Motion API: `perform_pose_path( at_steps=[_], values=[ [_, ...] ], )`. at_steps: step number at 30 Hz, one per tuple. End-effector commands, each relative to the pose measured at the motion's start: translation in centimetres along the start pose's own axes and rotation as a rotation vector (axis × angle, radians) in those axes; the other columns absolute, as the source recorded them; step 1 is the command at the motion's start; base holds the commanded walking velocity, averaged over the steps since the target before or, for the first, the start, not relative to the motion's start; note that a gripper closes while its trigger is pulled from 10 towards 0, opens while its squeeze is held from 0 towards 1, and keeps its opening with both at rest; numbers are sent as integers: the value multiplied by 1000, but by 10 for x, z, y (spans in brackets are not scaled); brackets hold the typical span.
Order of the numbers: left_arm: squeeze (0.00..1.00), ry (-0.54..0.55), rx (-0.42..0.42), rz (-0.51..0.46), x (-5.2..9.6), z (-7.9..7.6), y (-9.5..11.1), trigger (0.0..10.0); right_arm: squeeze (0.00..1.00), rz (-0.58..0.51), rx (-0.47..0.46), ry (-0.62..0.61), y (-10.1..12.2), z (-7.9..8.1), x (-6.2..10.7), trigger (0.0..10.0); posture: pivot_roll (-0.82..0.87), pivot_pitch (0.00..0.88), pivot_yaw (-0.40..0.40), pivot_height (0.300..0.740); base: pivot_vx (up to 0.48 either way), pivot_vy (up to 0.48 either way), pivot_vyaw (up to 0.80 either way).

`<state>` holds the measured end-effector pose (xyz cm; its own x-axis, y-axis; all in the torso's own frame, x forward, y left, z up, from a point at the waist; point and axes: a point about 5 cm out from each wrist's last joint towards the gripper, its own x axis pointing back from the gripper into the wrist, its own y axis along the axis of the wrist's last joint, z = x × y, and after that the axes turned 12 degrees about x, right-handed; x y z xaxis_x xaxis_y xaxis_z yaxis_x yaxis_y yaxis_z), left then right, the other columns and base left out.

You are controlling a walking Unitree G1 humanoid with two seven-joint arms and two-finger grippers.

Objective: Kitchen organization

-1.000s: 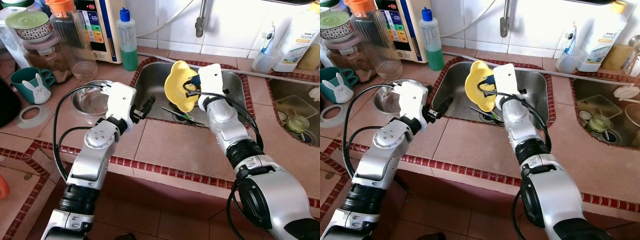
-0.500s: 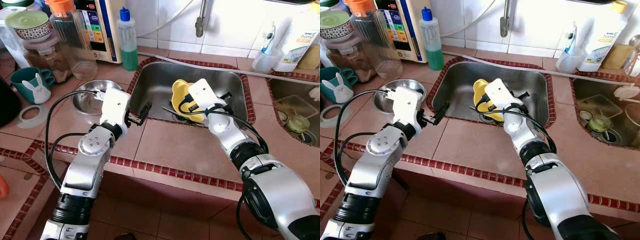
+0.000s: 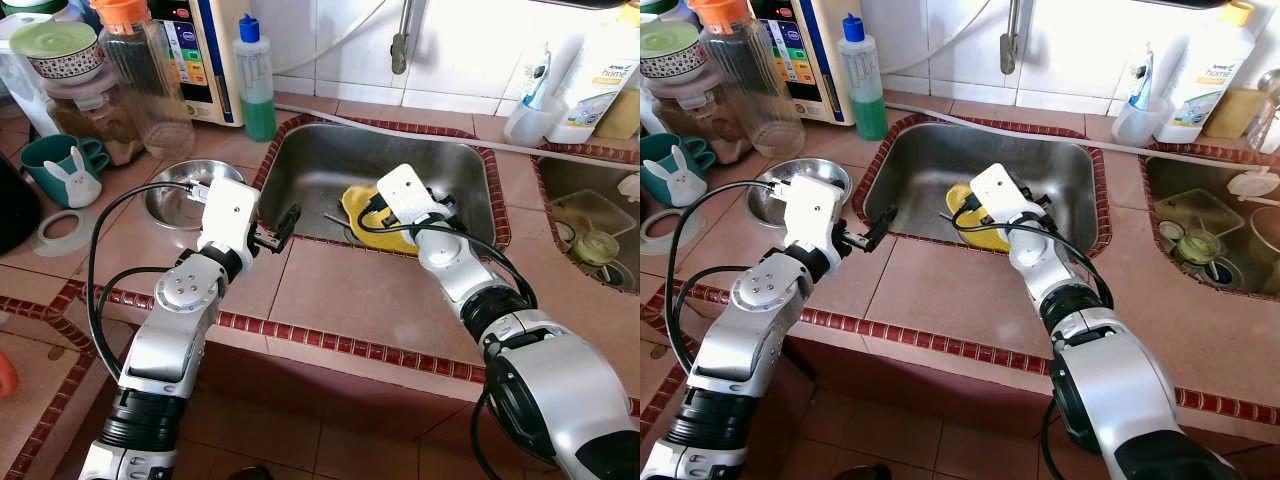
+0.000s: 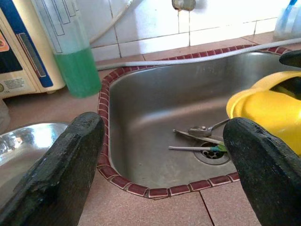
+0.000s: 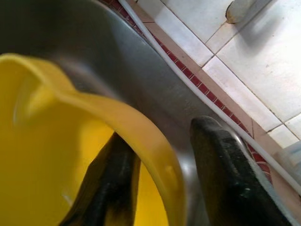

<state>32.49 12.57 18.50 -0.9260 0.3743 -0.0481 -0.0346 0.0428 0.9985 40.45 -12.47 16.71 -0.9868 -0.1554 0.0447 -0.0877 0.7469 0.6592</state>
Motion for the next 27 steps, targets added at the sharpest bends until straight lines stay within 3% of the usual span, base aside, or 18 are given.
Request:
perform_pose_path(
  at_steps=[1,5,8,9,10,11,17,19,21,22,24,27],
  values=[
    [1000,6,-16,-2,0,1,3,10000,1000,2,-43,2,-1,-2,0,10000,123,129,27,740,0,0,0],
    [1000,9,-19,-4,-1,2,4,10000,1000,4,-70,29,-4,0,1,10000,125,127,25,740,0,0,0],
    [1000,15,-22,-6,-1,3,4,10000,1000,11,-144,80,-6,5,2,10000,127,127,25,740,0,0,0],
    [1000,16,-22,-7,0,3,4,10000,1000,5,-211,129,-4,9,2,10000,127,126,24,740,0,0,0],
    [1000,16,-22,-7,0,3,4,10000,1000,5,-211,129,-4,9,2,10000,127,126,24,740,0,0,0],
    [1000,18,-23,-6,0,3,4,10000,1000,-15,-302,141,-1,9,1,10000,127,126,24,740,0,0,0],
    [1000,19,-22,-8,-1,2,4,10000,1000,-68,-374,123,13,1,-3,10000,130,125,23,740,0,0,0],
    [1000,18,-22,-9,-1,1,5,10000,1000,-95,-375,168,18,4,-3,10000,130,125,23,740,0,0,0],
    [1000,17,-22,-8,0,2,5,10000,1000,-96,-380,295,25,16,-4,10000,130,126,24,740,0,0,0],
    [1000,17,-21,-7,0,2,4,10000,1000,-54,-464,415,25,27,-2,10000,127,126,23,740,0,0,0],
    [1000,17,-18,-6,0,1,4,10000,1000,-48,-580,455,30,27,-3,10000,128,126,21,740,0,0,0],
    [1000,18,-16,-6,-1,1,4,10000,1000,-30,-600,500,30,29,-2,10000,127,126,20,740,0,0,0]
  ],
)
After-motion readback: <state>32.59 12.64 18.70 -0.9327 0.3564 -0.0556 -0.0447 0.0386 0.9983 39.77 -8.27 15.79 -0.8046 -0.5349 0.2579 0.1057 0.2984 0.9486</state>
